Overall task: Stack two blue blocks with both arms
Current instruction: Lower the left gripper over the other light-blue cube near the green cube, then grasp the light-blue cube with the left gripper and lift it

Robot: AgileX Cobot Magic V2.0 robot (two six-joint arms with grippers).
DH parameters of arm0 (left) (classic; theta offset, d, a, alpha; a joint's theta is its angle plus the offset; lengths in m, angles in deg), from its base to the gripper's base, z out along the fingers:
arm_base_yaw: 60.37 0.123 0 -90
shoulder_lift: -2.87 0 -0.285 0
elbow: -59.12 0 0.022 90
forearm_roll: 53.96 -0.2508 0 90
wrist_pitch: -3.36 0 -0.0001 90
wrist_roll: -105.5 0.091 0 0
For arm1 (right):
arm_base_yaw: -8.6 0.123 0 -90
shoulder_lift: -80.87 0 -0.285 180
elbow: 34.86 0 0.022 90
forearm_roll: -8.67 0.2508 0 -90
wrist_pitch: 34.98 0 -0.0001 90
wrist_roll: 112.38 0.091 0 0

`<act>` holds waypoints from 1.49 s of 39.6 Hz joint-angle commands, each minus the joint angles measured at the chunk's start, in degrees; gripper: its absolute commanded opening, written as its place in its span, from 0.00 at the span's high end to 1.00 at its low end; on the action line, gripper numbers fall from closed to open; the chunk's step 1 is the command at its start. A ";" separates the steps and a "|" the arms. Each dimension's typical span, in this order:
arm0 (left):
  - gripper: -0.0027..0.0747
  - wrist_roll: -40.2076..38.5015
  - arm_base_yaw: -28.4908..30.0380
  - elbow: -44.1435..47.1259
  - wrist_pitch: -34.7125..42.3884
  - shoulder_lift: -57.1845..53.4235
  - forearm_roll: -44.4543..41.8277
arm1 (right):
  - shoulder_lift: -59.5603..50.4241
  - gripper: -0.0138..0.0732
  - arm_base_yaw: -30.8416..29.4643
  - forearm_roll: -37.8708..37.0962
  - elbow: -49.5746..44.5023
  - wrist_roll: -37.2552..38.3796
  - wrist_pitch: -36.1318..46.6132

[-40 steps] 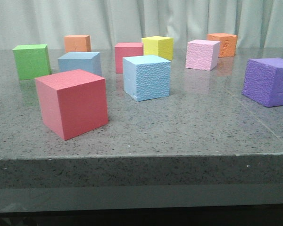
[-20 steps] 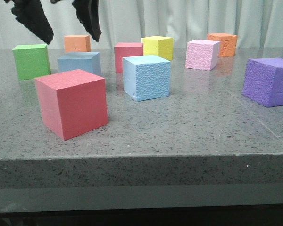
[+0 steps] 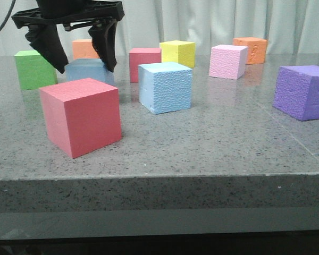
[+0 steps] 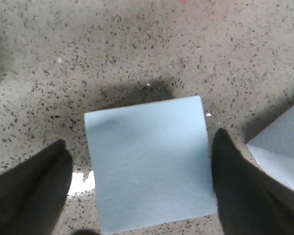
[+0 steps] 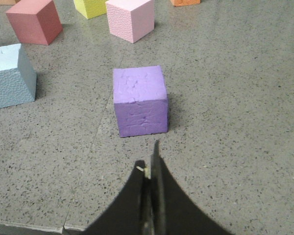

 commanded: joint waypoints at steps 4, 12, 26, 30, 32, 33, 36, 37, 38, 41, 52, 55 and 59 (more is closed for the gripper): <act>0.48 -0.57 -0.34 -1.88 2.25 -3.03 0.55 | 0.09 0.92 -0.31 -0.70 1.42 -0.58 4.34; 0.64 -0.57 -0.34 -1.88 2.00 -3.03 0.55 | 0.09 0.92 -0.31 -0.70 1.42 -0.58 4.39; 0.68 -0.34 -0.34 -13.51 -7.42 -3.39 0.55 | 0.09 0.92 -0.31 -0.57 1.42 -0.58 4.39; 0.68 -0.34 -0.97 -17.98 -11.02 -3.39 0.84 | 0.09 0.92 -0.31 -0.25 1.42 -0.58 4.39; 0.68 -0.05 -1.75 -19.33 -11.02 -3.39 1.74 | 0.09 0.92 -0.31 -0.25 1.42 -0.58 4.39; 0.68 0.29 -2.13 -19.80 -11.02 -3.39 2.14 | 0.09 0.92 -0.31 -0.25 1.42 -0.58 4.39; 0.68 1.67 -4.01 -20.69 -10.96 -3.26 3.89 | 0.09 0.92 -0.31 -0.25 1.42 -0.58 4.39; 0.68 1.67 -4.62 -20.69 -10.75 -3.26 4.13 | 0.09 0.92 -0.31 -0.25 1.42 -0.58 4.39; 0.68 1.67 -5.52 -20.69 -10.66 -3.26 4.13 | 0.09 0.92 -0.31 -0.25 1.42 -0.58 4.39; 0.68 1.67 -7.66 -20.69 -10.66 -3.17 4.13 | 0.09 0.92 -0.31 -0.25 1.42 -0.58 4.39; 0.67 1.67 -12.26 -20.78 -9.25 -1.80 4.36 | 0.09 0.92 -0.31 -0.21 1.42 -0.58 4.39; 0.67 1.67 -12.50 -20.78 -9.89 -0.63 4.48 | 0.09 0.92 -0.31 -0.22 1.42 -0.58 4.34; 0.67 1.67 -12.50 -20.78 -10.73 0.48 4.48 | 0.09 0.92 -0.31 -0.22 1.42 -0.58 4.22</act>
